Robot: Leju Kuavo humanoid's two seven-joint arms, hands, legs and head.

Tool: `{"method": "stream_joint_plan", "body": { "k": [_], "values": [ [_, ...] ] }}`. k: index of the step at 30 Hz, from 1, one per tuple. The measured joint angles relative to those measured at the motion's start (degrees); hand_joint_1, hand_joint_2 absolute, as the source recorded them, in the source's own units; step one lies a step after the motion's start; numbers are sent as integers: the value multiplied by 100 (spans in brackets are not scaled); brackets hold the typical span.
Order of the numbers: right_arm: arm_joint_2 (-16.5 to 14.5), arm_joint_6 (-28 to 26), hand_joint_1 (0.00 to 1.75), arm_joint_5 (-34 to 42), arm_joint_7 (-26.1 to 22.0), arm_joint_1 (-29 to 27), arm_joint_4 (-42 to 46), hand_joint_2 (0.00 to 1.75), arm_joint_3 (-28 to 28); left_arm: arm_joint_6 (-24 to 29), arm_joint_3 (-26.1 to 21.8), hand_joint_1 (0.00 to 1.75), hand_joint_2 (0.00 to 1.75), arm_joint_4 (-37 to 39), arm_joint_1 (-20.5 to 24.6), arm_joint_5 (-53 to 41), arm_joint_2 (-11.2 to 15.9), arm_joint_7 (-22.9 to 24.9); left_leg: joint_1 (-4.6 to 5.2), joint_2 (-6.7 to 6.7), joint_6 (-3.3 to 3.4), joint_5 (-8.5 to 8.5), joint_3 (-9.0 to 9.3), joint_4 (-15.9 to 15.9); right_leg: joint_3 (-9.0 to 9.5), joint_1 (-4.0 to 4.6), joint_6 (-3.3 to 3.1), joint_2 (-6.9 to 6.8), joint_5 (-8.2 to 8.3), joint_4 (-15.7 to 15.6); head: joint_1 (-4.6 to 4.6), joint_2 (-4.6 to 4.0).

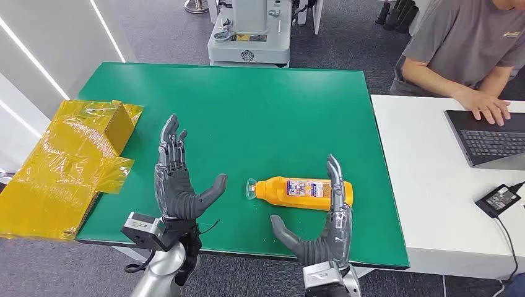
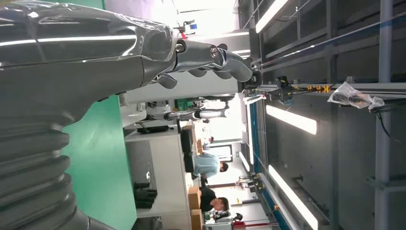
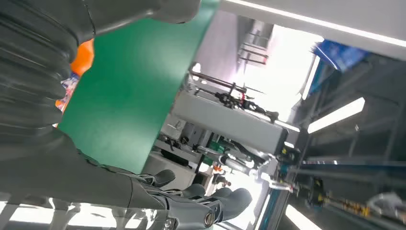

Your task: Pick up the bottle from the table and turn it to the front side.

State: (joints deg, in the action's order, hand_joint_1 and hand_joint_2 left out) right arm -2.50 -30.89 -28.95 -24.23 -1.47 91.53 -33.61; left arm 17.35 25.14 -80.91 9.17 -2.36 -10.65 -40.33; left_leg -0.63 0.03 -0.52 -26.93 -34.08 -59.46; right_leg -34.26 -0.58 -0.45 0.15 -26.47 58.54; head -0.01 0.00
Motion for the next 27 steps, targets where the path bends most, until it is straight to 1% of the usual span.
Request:
{"method": "stream_joint_plan", "body": {
  "k": [2,5,8,10,13,16,19,23,27],
  "values": [
    [30,111,0,-255,152,1,41,175,85,0,-1,0,175,0,0,-9,2,0,0,0,0,0,0,0,1,0,0,0,0,0,0,0],
    [150,512,0,-1244,748,45,148,175,340,-7,-3,0,175,0,-1,-51,6,0,0,-1,0,0,0,-3,2,-1,2,0,2,0,-1,0],
    [373,1036,0,-2183,1350,232,194,175,565,-73,-10,0,175,0,-2,-107,7,0,0,0,0,0,-1,-8,3,-2,4,0,3,0,-1,0],
    [561,1327,0,-2473,1560,402,197,175,695,-135,-15,0,175,0,-3,-129,7,0,0,0,1,1,-1,-12,5,-2,5,0,5,0,0,0],
    [853,1733,0,-2701,1754,633,198,175,838,-208,-24,0,175,0,-2,-154,5,0,0,0,1,1,-1,-15,6,-2,9,0,7,0,0,0],
    [1116,2235,0,-2810,1888,815,214,175,899,-248,-29,0,175,0,-1,-178,4,0,1,-1,1,1,-3,-17,6,-2,11,0,9,0,0,0],
    [1444,2951,0,-2655,1914,1113,204,175,906,-303,-31,0,175,-1,-1,-189,4,1,1,0,2,1,-5,-17,6,-3,13,1,12,1,-1,0],
    [1923,3870,0,-2235,1769,1779,-55,175,840,-357,-31,0,175,-2,-3,-195,8,5,1,0,10,6,-7,-21,6,-4,19,1,17,1,-1,0],
    [2342,4725,0,-1641,1474,2555,-526,175,643,-363,-31,0,175,-2,-13,-199,25,9,2,-1,18,12,-11,-25,6,-4,24,0,22,2,-1,0]
  ]
}}
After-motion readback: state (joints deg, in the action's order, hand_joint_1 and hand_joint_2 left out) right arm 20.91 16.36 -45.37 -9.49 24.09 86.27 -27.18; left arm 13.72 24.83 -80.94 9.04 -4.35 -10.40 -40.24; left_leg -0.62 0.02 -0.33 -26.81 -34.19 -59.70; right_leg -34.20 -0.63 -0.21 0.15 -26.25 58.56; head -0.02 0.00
